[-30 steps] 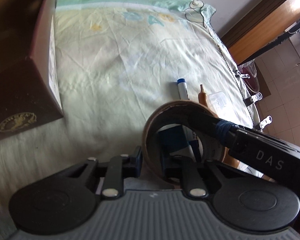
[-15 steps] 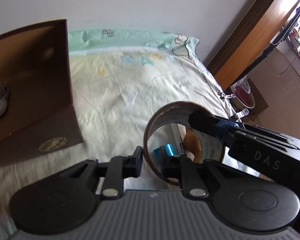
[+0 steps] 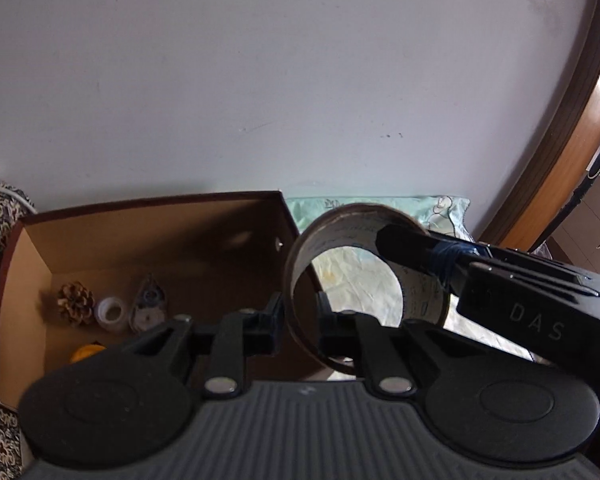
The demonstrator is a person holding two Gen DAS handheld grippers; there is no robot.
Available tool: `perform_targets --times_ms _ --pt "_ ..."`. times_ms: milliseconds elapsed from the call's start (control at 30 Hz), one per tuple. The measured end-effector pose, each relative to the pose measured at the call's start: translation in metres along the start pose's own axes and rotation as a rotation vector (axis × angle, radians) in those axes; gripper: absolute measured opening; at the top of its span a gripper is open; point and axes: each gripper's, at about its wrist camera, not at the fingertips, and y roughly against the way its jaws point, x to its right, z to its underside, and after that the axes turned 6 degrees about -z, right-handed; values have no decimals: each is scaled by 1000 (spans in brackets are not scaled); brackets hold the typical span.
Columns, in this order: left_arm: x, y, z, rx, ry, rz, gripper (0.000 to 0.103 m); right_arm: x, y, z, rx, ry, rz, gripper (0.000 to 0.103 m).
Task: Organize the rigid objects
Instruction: 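Lift the tape roll with the right gripper and carry it into the brown box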
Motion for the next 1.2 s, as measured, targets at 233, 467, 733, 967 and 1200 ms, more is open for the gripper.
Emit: perform_targets --times_ms 233,467,733,967,1200 --pt "-58 -26 -12 -36 -7 -80 5 -27 -65 -8 -77 1 -78 1" --pt "-105 -75 -15 -121 12 -108 5 -39 -137 -9 -216 -35 -85 1" --pt "-147 -117 -16 -166 58 -147 5 -37 -206 2 -355 -146 -76 1" --pt "-169 -122 -16 -138 125 -141 7 -26 -239 11 -340 -219 -92 2" --pt "-177 -125 -14 -163 175 -126 11 -14 -255 21 -342 -301 -116 8"
